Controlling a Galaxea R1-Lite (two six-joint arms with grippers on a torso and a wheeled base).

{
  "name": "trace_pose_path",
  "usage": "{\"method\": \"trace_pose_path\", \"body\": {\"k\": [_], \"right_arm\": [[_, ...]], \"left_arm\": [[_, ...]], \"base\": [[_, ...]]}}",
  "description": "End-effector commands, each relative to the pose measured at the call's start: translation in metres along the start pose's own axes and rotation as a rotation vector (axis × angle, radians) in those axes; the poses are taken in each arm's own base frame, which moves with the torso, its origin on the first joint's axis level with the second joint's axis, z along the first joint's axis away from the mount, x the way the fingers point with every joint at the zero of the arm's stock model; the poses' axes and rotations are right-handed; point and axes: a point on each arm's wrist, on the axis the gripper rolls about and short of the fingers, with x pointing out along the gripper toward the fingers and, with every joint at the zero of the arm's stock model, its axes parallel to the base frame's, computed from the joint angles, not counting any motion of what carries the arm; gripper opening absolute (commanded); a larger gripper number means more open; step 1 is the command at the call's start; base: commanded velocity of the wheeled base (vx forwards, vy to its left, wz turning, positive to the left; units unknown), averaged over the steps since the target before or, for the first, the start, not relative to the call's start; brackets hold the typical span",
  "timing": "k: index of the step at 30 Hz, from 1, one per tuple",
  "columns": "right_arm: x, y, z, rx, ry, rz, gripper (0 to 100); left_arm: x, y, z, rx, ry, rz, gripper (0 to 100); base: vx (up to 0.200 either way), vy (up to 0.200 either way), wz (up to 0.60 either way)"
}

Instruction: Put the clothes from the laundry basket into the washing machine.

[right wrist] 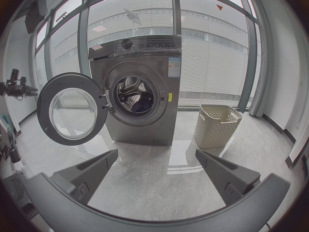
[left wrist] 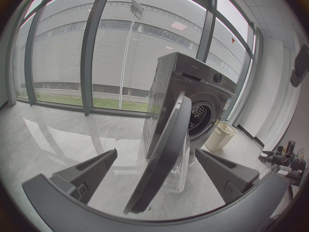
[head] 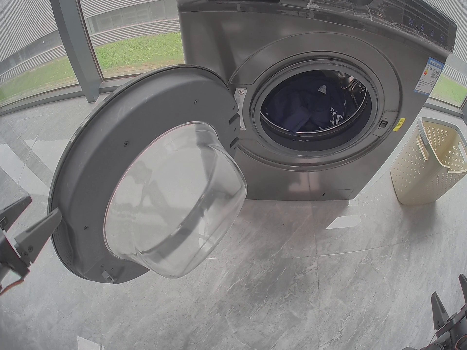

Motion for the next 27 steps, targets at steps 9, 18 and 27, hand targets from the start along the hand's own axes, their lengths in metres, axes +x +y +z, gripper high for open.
{"method": "trace_pose_path", "body": {"k": [9,18,27], "right_arm": [[0.000,0.000,-0.005,-0.001,0.006,0.000,100],[0.000,0.000,-0.005,-0.002,0.006,0.000,100],[0.000,0.000,-0.005,-0.002,0.004,0.000,100]], "left_arm": [[0.039,-0.018,0.007,-0.032,0.066,-0.267,100],[0.037,-0.030,0.012,-0.174,0.072,-0.416,100],[0.040,-0.016,0.042,-0.168,-0.067,-0.227,100]], "base": [[0.000,0.000,0.00],[0.000,0.000,0.00],[0.000,0.000,0.00]]}}
